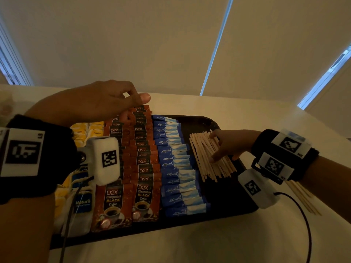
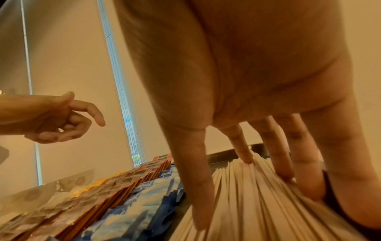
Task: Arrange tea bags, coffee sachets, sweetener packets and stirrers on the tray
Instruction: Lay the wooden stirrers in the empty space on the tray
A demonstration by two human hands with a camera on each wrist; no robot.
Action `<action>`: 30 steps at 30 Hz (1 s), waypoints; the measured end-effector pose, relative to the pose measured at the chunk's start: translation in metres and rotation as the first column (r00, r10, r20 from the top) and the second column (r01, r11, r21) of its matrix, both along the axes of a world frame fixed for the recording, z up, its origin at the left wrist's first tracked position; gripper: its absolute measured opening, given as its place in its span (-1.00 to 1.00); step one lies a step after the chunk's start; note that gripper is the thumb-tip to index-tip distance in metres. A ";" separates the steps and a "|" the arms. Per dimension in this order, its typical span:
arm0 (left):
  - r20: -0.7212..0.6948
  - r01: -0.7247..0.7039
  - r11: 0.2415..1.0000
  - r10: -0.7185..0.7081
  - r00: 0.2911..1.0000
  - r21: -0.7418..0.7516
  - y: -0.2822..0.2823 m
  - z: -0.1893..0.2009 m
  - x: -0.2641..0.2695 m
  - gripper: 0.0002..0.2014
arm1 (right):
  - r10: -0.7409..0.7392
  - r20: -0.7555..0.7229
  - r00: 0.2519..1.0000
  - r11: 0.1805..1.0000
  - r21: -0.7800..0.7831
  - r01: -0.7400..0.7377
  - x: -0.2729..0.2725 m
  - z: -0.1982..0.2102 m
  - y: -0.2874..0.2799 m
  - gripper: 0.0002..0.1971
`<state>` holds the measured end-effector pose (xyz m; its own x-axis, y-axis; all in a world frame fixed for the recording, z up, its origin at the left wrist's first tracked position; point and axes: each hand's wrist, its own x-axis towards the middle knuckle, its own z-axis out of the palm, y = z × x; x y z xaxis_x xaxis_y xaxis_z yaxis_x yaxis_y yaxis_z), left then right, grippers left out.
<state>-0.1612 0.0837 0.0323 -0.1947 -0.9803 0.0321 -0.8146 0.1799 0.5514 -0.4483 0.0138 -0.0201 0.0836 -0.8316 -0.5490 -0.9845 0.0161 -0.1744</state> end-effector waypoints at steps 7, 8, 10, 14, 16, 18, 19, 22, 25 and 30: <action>-0.012 0.000 1.000 0.000 1.000 0.013 0.001 0.000 -0.001 -0.29 | 0.081 0.015 0.997 0.990 -0.118 -0.079 -0.005 -0.002 -0.016 -0.42; -0.011 -0.001 1.000 0.001 1.000 0.017 0.001 0.000 -0.002 -0.28 | 0.116 0.001 0.993 0.978 -0.173 -0.114 -0.003 -0.002 -0.019 -0.47; -0.013 0.000 1.000 0.000 1.000 0.022 0.001 0.000 -0.003 -0.27 | 0.157 -0.020 0.987 0.959 -0.235 -0.157 0.001 -0.002 -0.023 -0.54; -0.016 -0.002 1.000 0.002 1.000 0.013 0.001 0.000 -0.001 -0.26 | 0.165 -0.064 0.984 0.967 -0.188 -0.174 0.006 -0.002 -0.033 -0.48; -0.018 -0.011 1.000 0.011 1.000 0.011 0.000 -0.001 0.001 -0.26 | 0.155 -0.077 0.985 0.974 -0.156 -0.165 0.006 -0.002 -0.038 -0.50; -0.027 -0.016 1.000 0.017 0.999 0.013 0.000 0.000 0.003 -0.27 | 0.141 -0.066 0.988 0.979 -0.138 -0.149 0.004 -0.004 -0.041 -0.51; -0.028 -0.019 1.000 0.019 0.999 0.012 0.000 -0.001 0.004 -0.27 | 0.137 -0.058 0.989 0.981 -0.134 -0.144 0.002 -0.005 -0.042 -0.52; -0.022 -0.021 1.000 0.021 1.000 0.007 -0.001 -0.001 0.004 -0.28 | 0.137 -0.039 0.990 0.981 -0.131 -0.141 -0.001 -0.006 -0.042 -0.54; -0.014 -0.023 1.000 0.023 1.000 0.007 -0.001 -0.001 0.003 -0.29 | 0.167 -0.019 0.986 0.977 -0.129 -0.168 -0.005 -0.003 -0.040 -0.56; -0.005 -0.019 1.000 0.019 1.000 0.016 -0.001 -0.002 0.002 -0.26 | 0.263 -0.001 0.965 0.954 -0.146 -0.261 -0.010 -0.001 -0.032 -0.47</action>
